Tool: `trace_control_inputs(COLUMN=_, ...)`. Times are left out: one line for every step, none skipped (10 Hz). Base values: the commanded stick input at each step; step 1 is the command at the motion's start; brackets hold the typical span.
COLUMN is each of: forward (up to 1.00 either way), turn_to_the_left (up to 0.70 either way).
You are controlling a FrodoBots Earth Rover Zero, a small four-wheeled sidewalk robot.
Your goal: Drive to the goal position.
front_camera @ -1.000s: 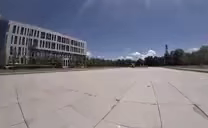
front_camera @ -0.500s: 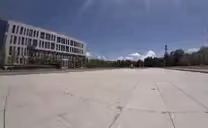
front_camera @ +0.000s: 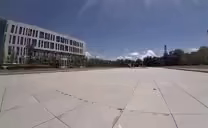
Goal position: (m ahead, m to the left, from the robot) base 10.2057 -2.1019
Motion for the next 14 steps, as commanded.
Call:
trace_control_inputs(forward=0.7, turn_to_the_left=0.0)
trace_control_inputs(forward=0.7, turn_to_the_left=0.0)
trace_control_inputs(forward=0.7, turn_to_the_left=0.0)
trace_control_inputs(forward=0.7, turn_to_the_left=0.0)
trace_control_inputs(forward=0.7, turn_to_the_left=0.0)
trace_control_inputs(forward=0.7, turn_to_the_left=0.0)
trace_control_inputs(forward=0.7, turn_to_the_left=0.0)
trace_control_inputs(forward=0.7, turn_to_the_left=0.0)
trace_control_inputs(forward=0.7, turn_to_the_left=0.0)
trace_control_inputs(forward=0.7, turn_to_the_left=0.0)
trace_control_inputs(forward=0.7, turn_to_the_left=-0.03)
trace_control_inputs(forward=0.7, turn_to_the_left=-0.2)
trace_control_inputs(forward=0.7, turn_to_the_left=-0.3)
trace_control_inputs(forward=0.7, turn_to_the_left=-0.31)
